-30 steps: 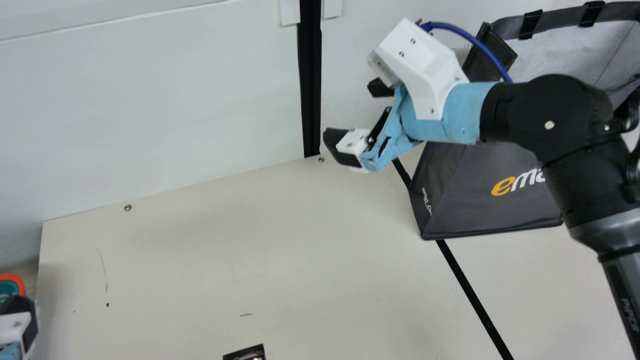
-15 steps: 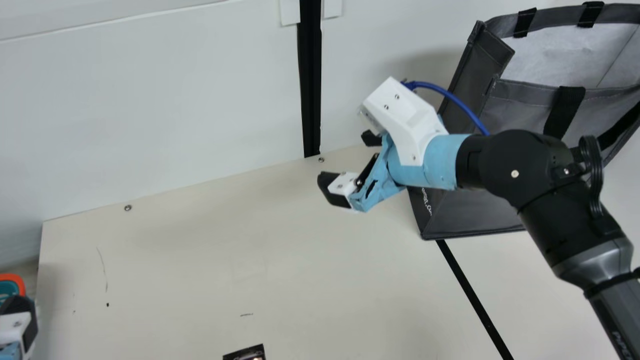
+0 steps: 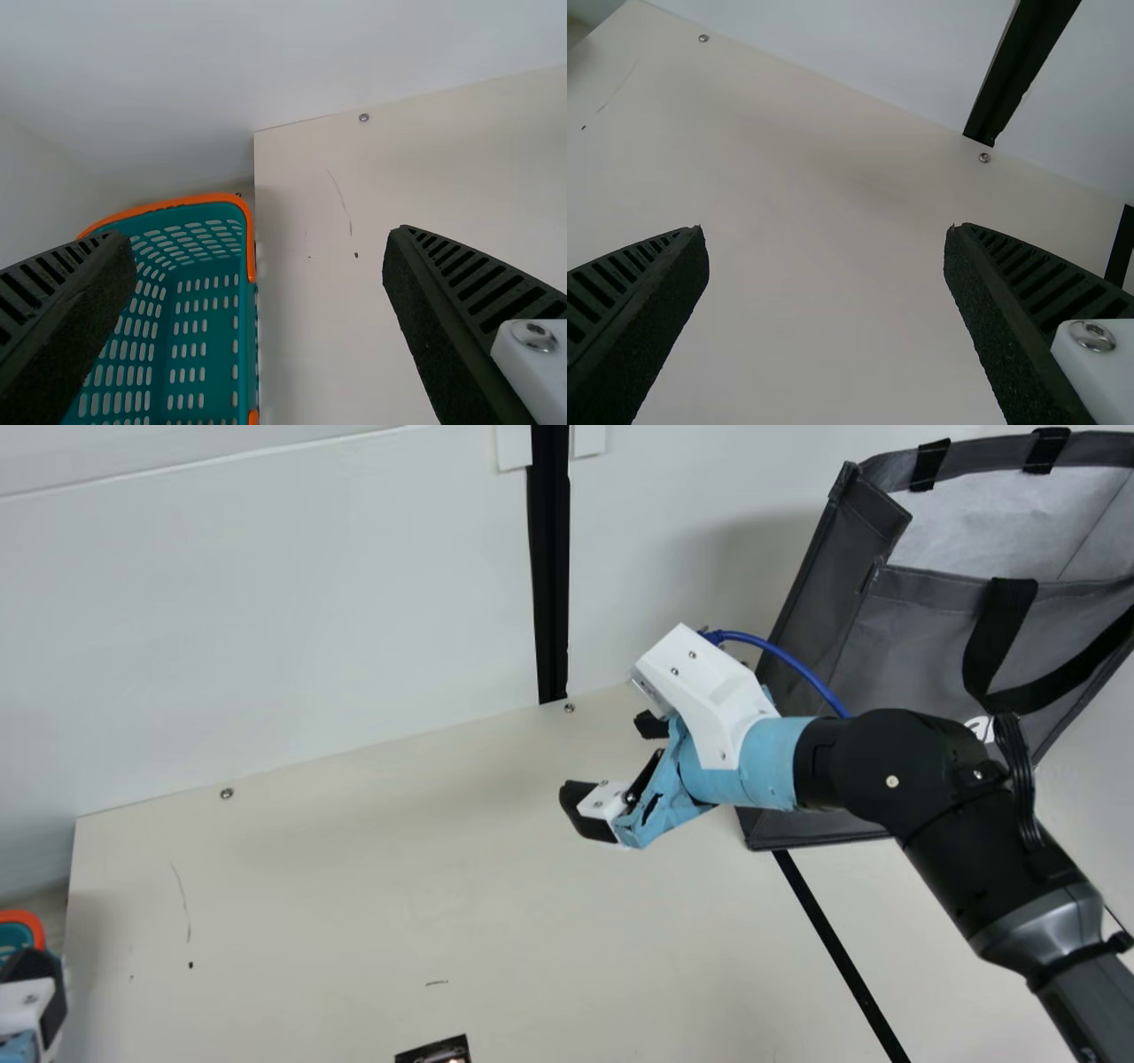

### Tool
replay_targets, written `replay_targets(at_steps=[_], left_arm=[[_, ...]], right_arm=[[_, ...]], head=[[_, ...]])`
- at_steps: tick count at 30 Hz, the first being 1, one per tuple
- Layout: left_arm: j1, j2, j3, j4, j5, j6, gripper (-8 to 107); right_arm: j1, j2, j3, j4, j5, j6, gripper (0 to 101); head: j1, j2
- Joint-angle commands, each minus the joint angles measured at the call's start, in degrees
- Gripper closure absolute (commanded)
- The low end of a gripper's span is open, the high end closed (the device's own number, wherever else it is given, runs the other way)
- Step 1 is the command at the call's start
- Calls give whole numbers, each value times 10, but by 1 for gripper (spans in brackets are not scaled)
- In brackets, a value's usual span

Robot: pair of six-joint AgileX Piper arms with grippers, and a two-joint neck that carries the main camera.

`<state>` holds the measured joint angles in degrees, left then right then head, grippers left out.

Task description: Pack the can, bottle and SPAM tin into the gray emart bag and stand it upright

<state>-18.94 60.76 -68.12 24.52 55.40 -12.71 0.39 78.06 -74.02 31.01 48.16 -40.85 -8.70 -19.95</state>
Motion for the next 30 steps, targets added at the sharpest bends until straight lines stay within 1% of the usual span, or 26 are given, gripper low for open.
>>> replay_targets(at_steps=[1, 30], left_arm=[[0, 0, 0, 0, 0, 0, 9], [0, 0, 0, 0, 0, 0, 9]], right_arm=[[0, 0, 0, 0, 0, 0, 6], [0, 0, 0, 0, -1, 0, 6]], head=[[-13, 0], [-13, 0]])
